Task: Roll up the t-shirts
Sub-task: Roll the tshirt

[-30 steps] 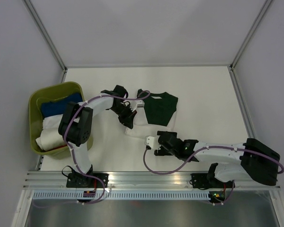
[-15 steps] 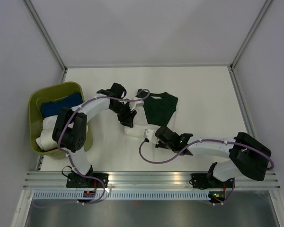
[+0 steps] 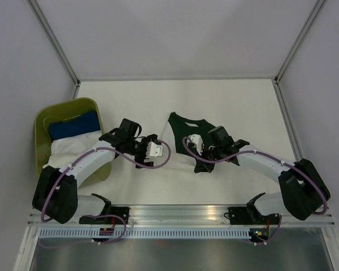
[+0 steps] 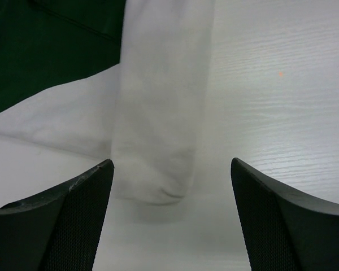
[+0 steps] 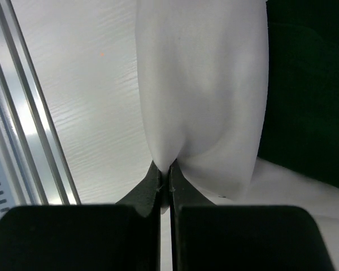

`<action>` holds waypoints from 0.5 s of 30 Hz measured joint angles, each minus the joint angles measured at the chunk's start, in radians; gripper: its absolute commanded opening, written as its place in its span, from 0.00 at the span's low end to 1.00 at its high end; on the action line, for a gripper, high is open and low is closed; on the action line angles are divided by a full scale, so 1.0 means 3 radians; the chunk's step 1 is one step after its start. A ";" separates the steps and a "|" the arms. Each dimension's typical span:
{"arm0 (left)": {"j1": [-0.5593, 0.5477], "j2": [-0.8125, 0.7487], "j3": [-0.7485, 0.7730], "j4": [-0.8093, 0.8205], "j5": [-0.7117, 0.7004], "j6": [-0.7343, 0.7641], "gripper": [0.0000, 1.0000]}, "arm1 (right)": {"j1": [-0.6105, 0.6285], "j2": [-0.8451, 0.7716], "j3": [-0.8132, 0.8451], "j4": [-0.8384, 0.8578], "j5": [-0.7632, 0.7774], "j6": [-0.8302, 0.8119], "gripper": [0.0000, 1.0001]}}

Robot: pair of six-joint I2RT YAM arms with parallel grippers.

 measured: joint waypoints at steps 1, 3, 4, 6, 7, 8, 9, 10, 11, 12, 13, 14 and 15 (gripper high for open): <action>-0.0047 -0.0010 -0.0104 0.0099 -0.0031 0.0043 0.86 | -0.0065 0.0019 0.0000 0.0003 -0.0108 0.0039 0.00; -0.0140 -0.0020 -0.0294 0.0284 -0.0089 0.0120 0.84 | -0.0203 0.0034 0.0000 0.0010 -0.0275 0.0094 0.00; -0.0187 -0.0027 -0.0397 0.0380 -0.0134 0.0160 0.82 | -0.0275 0.0037 0.0000 0.0014 -0.0342 0.0116 0.01; -0.0285 -0.0032 -0.0589 0.0613 -0.0248 0.0225 0.80 | -0.0385 0.0042 0.0000 0.0017 -0.0435 0.0145 0.00; -0.0320 -0.0027 -0.0665 0.0727 -0.0308 0.0248 0.78 | -0.0413 0.0047 0.0000 0.0015 -0.0458 0.0155 0.00; -0.0352 -0.0014 -0.0721 0.0843 -0.0370 0.0254 0.75 | -0.0427 0.0058 0.0000 0.0017 -0.0484 0.0159 0.01; -0.0370 0.0011 -0.0752 0.0945 -0.0435 0.0261 0.68 | -0.0430 0.0071 0.0000 0.0017 -0.0507 0.0161 0.01; -0.0375 0.0051 -0.0760 0.1035 -0.0497 0.0259 0.62 | -0.0429 0.0083 0.0000 0.0017 -0.0519 0.0163 0.00; -0.0376 0.0102 -0.0758 0.1141 -0.0548 0.0259 0.54 | -0.0429 0.0088 0.0000 0.0011 -0.0529 0.0163 0.01; -0.0376 0.0154 -0.0753 0.1239 -0.0601 0.0256 0.39 | -0.0427 0.0089 0.0000 0.0011 -0.0538 0.0164 0.00; -0.0376 0.0205 -0.0741 0.1311 -0.0643 0.0248 0.30 | -0.0429 0.0089 0.0000 0.0013 -0.0542 0.0163 0.00; -0.0378 0.0240 -0.0727 0.1361 -0.0678 0.0235 0.20 | -0.0427 0.0089 0.0000 0.0009 -0.0546 0.0161 0.01; -0.0378 0.0272 -0.0704 0.1397 -0.0701 0.0225 0.10 | -0.0429 0.0089 0.0000 0.0004 -0.0544 0.0160 0.00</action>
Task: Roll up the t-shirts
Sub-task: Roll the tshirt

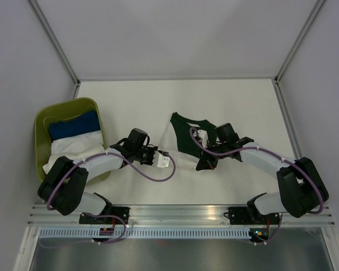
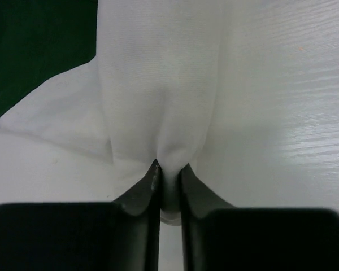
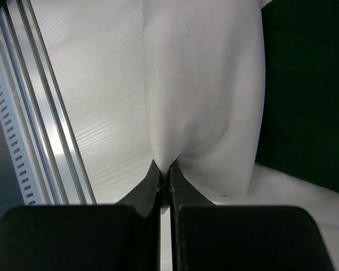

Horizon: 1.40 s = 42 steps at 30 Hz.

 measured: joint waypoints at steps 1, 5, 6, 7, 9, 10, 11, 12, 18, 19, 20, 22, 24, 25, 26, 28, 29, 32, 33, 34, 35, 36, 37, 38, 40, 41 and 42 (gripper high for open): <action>-0.0004 0.0017 0.0022 0.0020 -0.0018 -0.0011 0.03 | 0.0000 0.0000 0.0000 -0.0009 0.0001 -0.0009 0.01; -0.0001 0.0023 0.0196 -0.0210 -0.0034 -0.0013 0.02 | 0.0000 -0.0006 0.0018 -0.0067 0.0015 0.0023 0.01; 0.0029 0.0041 0.0352 -0.0507 0.0039 -0.0005 0.02 | 0.0000 -0.0017 0.0024 -0.0081 0.0018 0.0042 0.00; 0.0060 0.0074 0.0538 -0.0785 0.0122 0.0006 0.02 | 0.0000 -0.0042 0.0028 -0.0086 0.0020 0.0093 0.01; 0.0149 0.0220 0.1045 -0.1508 0.0324 0.0060 0.02 | 0.0000 -0.0134 0.0028 -0.0085 0.0013 0.0234 0.01; 0.0186 0.0323 0.1325 -0.1836 0.0421 0.0089 0.02 | -0.0003 -0.0186 0.0028 -0.0074 -0.0001 0.0318 0.00; 0.0220 0.0435 0.1587 -0.2132 0.0511 0.0114 0.02 | -0.0009 -0.0219 0.0028 -0.0057 -0.0023 0.0404 0.00; 0.0249 0.0538 0.1798 -0.2368 0.0591 0.0128 0.02 | -0.0017 -0.0244 0.0028 -0.0038 -0.0043 0.0520 0.00; 0.0371 0.1063 0.2196 -0.3133 0.0919 0.0067 0.07 | -0.0165 -0.0273 -0.0264 0.0191 -0.0013 0.1211 0.00; 0.0390 0.1177 0.2223 -0.3185 0.0950 0.0027 0.09 | -0.0235 -0.0280 -0.0342 0.0234 -0.0023 0.1293 0.01; 0.0402 0.1297 0.2276 -0.3240 0.0999 -0.0015 0.11 | -0.0292 -0.0285 -0.0388 0.0271 -0.0029 0.1356 0.01; 0.0409 0.1558 0.2438 -0.3295 0.1053 -0.0113 0.14 | -0.0470 -0.0266 -0.0439 0.0362 -0.0057 0.1462 0.01; 0.0418 0.1761 0.2623 -0.3314 0.1072 -0.0202 0.15 | -0.0600 -0.0159 -0.0415 0.0460 -0.0106 0.1506 0.02; 0.0426 0.1848 0.2714 -0.3314 0.1069 -0.0238 0.15 | -0.0640 -0.0052 -0.0380 0.0487 -0.0126 0.1512 0.04; 0.0436 0.1928 0.2794 -0.3320 0.1061 -0.0268 0.16 | -0.0666 0.0071 -0.0336 0.0498 -0.0141 0.1513 0.11; 0.0450 0.2046 0.2914 -0.3332 0.1038 -0.0328 0.18 | -0.0707 0.0275 -0.0261 0.0504 -0.0144 0.1509 0.22; 0.0450 0.2089 0.2955 -0.3339 0.1019 -0.0355 0.18 | -0.0741 0.0354 -0.0228 0.0497 -0.0150 0.1504 0.33; 0.0454 0.2176 0.3009 -0.3358 0.0958 -0.0402 0.19 | -0.0942 0.0436 -0.0160 0.0437 -0.0094 0.1451 0.44; 0.0456 0.2193 0.3012 -0.3365 0.0949 -0.0412 0.19 | -0.1008 0.0429 -0.0141 0.0413 -0.0072 0.1424 0.46; 0.0460 0.2206 0.3017 -0.3371 0.0947 -0.0422 0.19 | -0.1063 0.0406 -0.0122 0.0393 -0.0037 0.1404 0.53; 0.0464 0.2214 0.3021 -0.3374 0.0942 -0.0439 0.19 | -0.1094 0.0359 -0.0120 0.0388 -0.0013 0.1385 0.55; 0.0465 0.2215 0.3023 -0.3376 0.0937 -0.0448 0.19 | -0.1096 0.0276 -0.0123 0.0384 0.0005 0.1377 0.57; 0.0465 0.2215 0.3034 -0.3388 0.0926 -0.0463 0.20 | -0.1088 0.0160 -0.0144 0.0416 0.0024 0.1378 0.60; 0.0467 0.2215 0.3047 -0.3390 0.0921 -0.0474 0.20 | -0.1072 0.0020 -0.0189 0.0477 0.0036 0.1391 0.61; 0.0465 0.2219 0.3072 -0.3400 0.0914 -0.0492 0.22 | -0.1035 -0.0248 -0.0309 0.0608 0.0055 0.1420 0.62; 0.0465 0.2223 0.3082 -0.3403 0.0910 -0.0500 0.23 | -0.1003 -0.0364 -0.0384 0.0694 0.0075 0.1465 0.62; 0.0465 0.2227 0.3092 -0.3407 0.0907 -0.0505 0.24 | -0.0961 -0.0443 -0.0464 0.0797 0.0092 0.1513 0.62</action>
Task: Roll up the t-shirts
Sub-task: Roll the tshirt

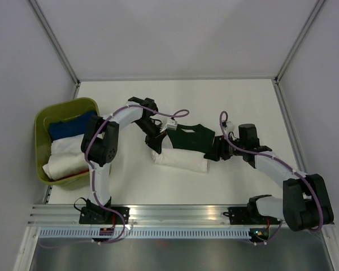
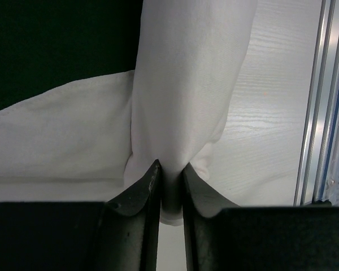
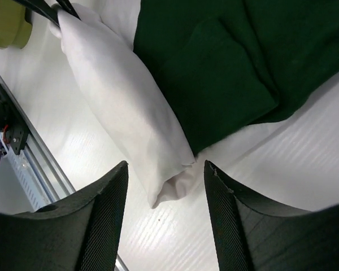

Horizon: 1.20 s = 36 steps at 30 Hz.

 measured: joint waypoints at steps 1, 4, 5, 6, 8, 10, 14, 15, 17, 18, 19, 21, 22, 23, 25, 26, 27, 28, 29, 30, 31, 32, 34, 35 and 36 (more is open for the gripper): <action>0.0000 0.0006 0.0010 -0.0005 -0.0005 -0.0006 0.25 | 0.0053 -0.0031 -0.0069 0.0094 0.0038 0.0051 0.62; -0.0011 0.0025 0.0032 -0.0017 -0.0011 -0.0019 0.35 | 0.0268 0.0065 -0.0217 0.0342 0.0247 0.0242 0.57; -0.0017 0.0031 0.0036 -0.0018 -0.0014 -0.0022 0.40 | 0.0329 0.0131 -0.0243 0.0423 0.0309 0.0308 0.51; -0.0019 0.0031 0.0036 -0.0018 -0.0015 -0.0024 0.41 | 0.0365 0.0201 -0.0253 0.0500 0.0352 0.0361 0.41; -0.0025 0.0033 0.0050 -0.0018 -0.0019 -0.0062 0.43 | 0.0390 0.0338 -0.0261 0.0669 0.0436 0.0502 0.10; -0.0020 0.0033 0.0079 -0.0005 -0.0015 -0.0109 0.44 | 0.0390 0.0371 -0.0261 0.0758 0.0497 0.0589 0.00; 0.0025 0.0032 0.0080 0.0189 -0.0123 -0.0310 0.42 | 0.0337 0.0367 -0.0266 0.0806 0.0556 0.0699 0.00; 0.0045 0.0032 0.0065 0.0287 -0.0191 -0.0383 0.42 | 0.0299 0.0373 -0.0273 0.0823 0.0539 0.0729 0.01; 0.0067 0.0031 0.0029 0.0472 -0.0289 -0.0514 0.42 | 0.0223 0.0409 -0.0281 0.0857 0.0512 0.0772 0.01; 0.0074 0.0031 0.0013 0.0539 -0.0312 -0.0558 0.42 | 0.0196 0.0445 -0.0281 0.0875 0.0501 0.0790 0.01; 0.0078 0.0029 -0.0008 0.0613 -0.0346 -0.0623 0.42 | 0.0184 0.0486 -0.0281 0.0894 0.0486 0.0814 0.00; 0.0070 0.0014 -0.0046 0.0748 -0.0390 -0.0750 0.42 | 0.0179 0.0551 -0.0280 0.0909 0.0472 0.0849 0.01; 0.0061 -0.0013 -0.0076 0.0811 -0.0429 -0.0807 0.43 | 0.0177 0.0580 -0.0275 0.0909 0.0467 0.0870 0.01; 0.0043 -0.0067 -0.0128 0.0894 -0.0476 -0.0849 0.43 | 0.0174 0.0599 -0.0262 0.0896 0.0468 0.0894 0.01; -0.0020 -0.0271 -0.0294 0.1062 -0.0619 -0.0874 0.45 | 0.0170 0.0632 -0.0191 0.0804 0.0482 0.0924 0.01; -0.0053 -0.0397 -0.0401 0.1167 -0.0683 -0.0862 0.47 | 0.0170 0.0659 -0.0131 0.0721 0.0497 0.0933 0.01; -0.0113 -0.0637 -0.0618 0.1367 -0.0787 -0.0828 0.48 | 0.0170 0.0690 -0.0066 0.0624 0.0520 0.0941 0.01; -0.0159 -0.0830 -0.0767 0.1460 -0.0832 -0.0777 0.51 | 0.0169 0.0720 -0.0006 0.0534 0.0547 0.0949 0.01; -0.0215 -0.1062 -0.0963 0.1596 -0.0889 -0.0708 0.53 | 0.0167 0.0735 0.0033 0.0463 0.0573 0.0960 0.01; -0.0275 -0.1350 -0.1202 0.1795 -0.0946 -0.0623 0.55 | 0.0167 0.0739 0.0053 0.0413 0.0603 0.0982 0.01; -0.0318 -0.1687 -0.1470 0.2000 -0.0989 -0.0507 0.61 | 0.0165 0.0739 0.0062 0.0384 0.0623 0.0989 0.01; -0.0385 -0.1890 -0.1643 0.2167 -0.1007 -0.0431 0.61 | 0.0164 0.0738 0.0065 0.0359 0.0646 0.1012 0.01; -0.0477 -0.2279 -0.1995 0.2464 -0.1064 -0.0228 0.64 | 0.0164 0.0736 0.0065 0.0328 0.0689 0.1078 0.02; -0.0540 -0.2373 -0.2113 0.2585 -0.1105 -0.0142 0.66 | 0.0163 0.0736 0.0065 0.0324 0.0696 0.1102 0.02; -0.0585 -0.2403 -0.2192 0.2670 -0.1144 -0.0090 0.67 | 0.0163 0.0736 0.0065 0.0323 0.0699 0.1114 0.02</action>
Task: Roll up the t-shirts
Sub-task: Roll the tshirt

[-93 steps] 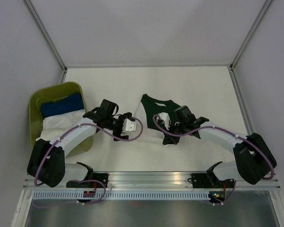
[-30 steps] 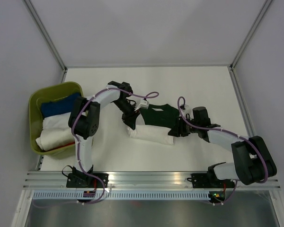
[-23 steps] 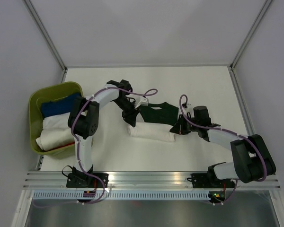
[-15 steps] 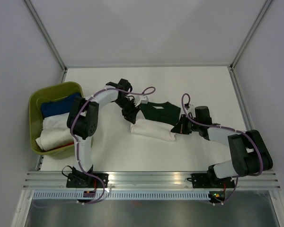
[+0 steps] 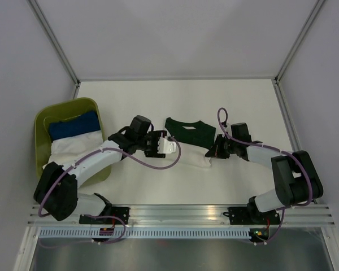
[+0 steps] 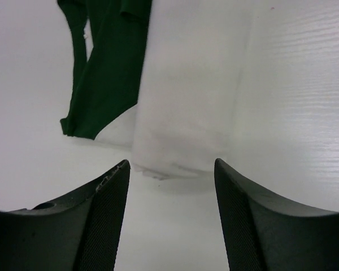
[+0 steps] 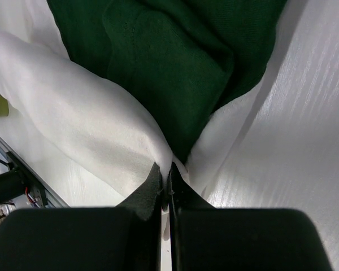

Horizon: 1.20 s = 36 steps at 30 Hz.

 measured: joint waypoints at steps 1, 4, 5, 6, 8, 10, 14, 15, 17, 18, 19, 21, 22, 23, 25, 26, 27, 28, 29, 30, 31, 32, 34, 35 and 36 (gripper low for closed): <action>-0.0066 0.0001 -0.0085 0.0092 -0.0043 0.0055 0.71 | -0.0001 0.0000 0.0000 -0.0004 0.0004 0.0013 0.02; -0.0258 0.0112 -0.0340 0.0324 -0.0165 0.0211 0.79 | -0.0001 0.0000 0.0014 -0.0025 0.0008 0.0014 0.02; -0.0306 0.0174 -0.0412 0.0395 -0.0205 0.0262 0.79 | -0.0001 0.0000 0.0022 -0.0037 0.0010 0.0006 0.03; -0.0351 0.0247 -0.0463 0.0459 -0.0262 0.0315 0.77 | -0.0001 0.0000 0.0032 -0.0055 0.0010 -0.0006 0.04; -0.0389 0.0406 -0.0515 0.0571 -0.0356 0.0415 0.75 | -0.0001 0.0001 0.0060 -0.0092 0.0010 -0.0041 0.06; -0.0393 0.0539 -0.0524 0.0692 -0.0448 0.0506 0.68 | -0.0001 0.0003 0.0089 -0.0128 0.0010 -0.0090 0.08; -0.0398 0.0725 -0.0491 0.0903 -0.0599 0.0641 0.37 | -0.0001 0.0003 0.0173 -0.0258 0.0019 -0.0251 0.30; -0.0398 0.0793 -0.0450 0.0908 -0.0640 0.0656 0.21 | -0.0001 0.0004 0.0214 -0.0317 0.0037 -0.0298 0.34; -0.0399 0.0862 -0.0376 0.0895 -0.0680 0.0671 0.09 | -0.0003 -0.0004 0.0337 -0.0496 0.0108 -0.0476 0.41; -0.0397 0.0879 -0.0328 0.0860 -0.0685 0.0656 0.03 | -0.0004 -0.0019 0.0411 -0.0605 0.0183 -0.0577 0.42; -0.0390 0.0888 -0.0284 0.0799 -0.0676 0.0633 0.02 | -0.0004 -0.0060 0.0481 -0.0710 0.0285 -0.0685 0.44; -0.0355 0.0903 -0.0189 0.0637 -0.0612 0.0566 0.02 | 0.0009 -0.0203 0.0593 -0.0891 0.0482 -0.0951 0.45; -0.0329 0.0916 -0.0109 0.0514 -0.0559 0.0516 0.02 | 0.0024 -0.0318 0.0642 -0.0955 0.0609 -0.1108 0.46; -0.0285 0.0935 -0.0015 0.0390 -0.0481 0.0455 0.02 | 0.0075 -0.0467 0.0657 -0.0968 0.0729 -0.1307 0.47; -0.0179 0.0977 0.0210 0.0117 -0.0309 0.0327 0.02 | 0.0271 -0.0846 0.0593 -0.0928 0.0912 -0.1726 0.52; -0.0118 0.0999 0.0331 -0.0017 -0.0215 0.0273 0.02 | 0.0425 -0.1077 0.0483 -0.0843 0.0955 -0.1940 0.55; -0.0058 0.1020 0.0445 -0.0128 -0.0126 0.0226 0.02 | 0.0585 -0.1308 0.0356 -0.0787 0.0964 -0.2158 0.57; -0.0017 0.1029 0.0530 -0.0212 -0.0057 0.0196 0.02 | 0.0752 -0.1520 0.0220 -0.0726 0.0944 -0.2355 0.61; 0.0031 0.1034 0.0612 -0.0287 0.0010 0.0167 0.02 | 0.0872 -0.1659 0.0109 -0.0687 0.0944 -0.2500 0.62; 0.0070 0.1035 0.0678 -0.0356 0.0064 0.0151 0.02 | 0.1002 -0.1816 -0.0046 -0.0600 0.0942 -0.2667 0.63; 0.0098 0.1035 0.0721 -0.0406 0.0109 0.0139 0.02 | 0.1115 -0.1924 -0.0191 -0.0549 0.0954 -0.2799 0.63; 0.0113 0.1035 0.0749 -0.0451 0.0142 0.0130 0.02 | 0.1216 -0.1979 -0.0314 -0.0510 0.0999 -0.2912 0.63; 0.0117 0.1044 0.0762 -0.0542 0.0214 0.0127 0.02 | 0.1369 -0.1925 -0.0469 -0.0467 0.1106 -0.3086 0.64; 0.0112 0.1053 0.0762 -0.0576 0.0235 0.0127 0.02 | 0.1418 -0.1840 -0.0506 -0.0448 0.1155 -0.3152 0.64; 0.0108 0.1069 0.0762 -0.0617 0.0268 0.0127 0.02 | 0.1456 -0.1742 -0.0523 -0.0420 0.1203 -0.3206 0.64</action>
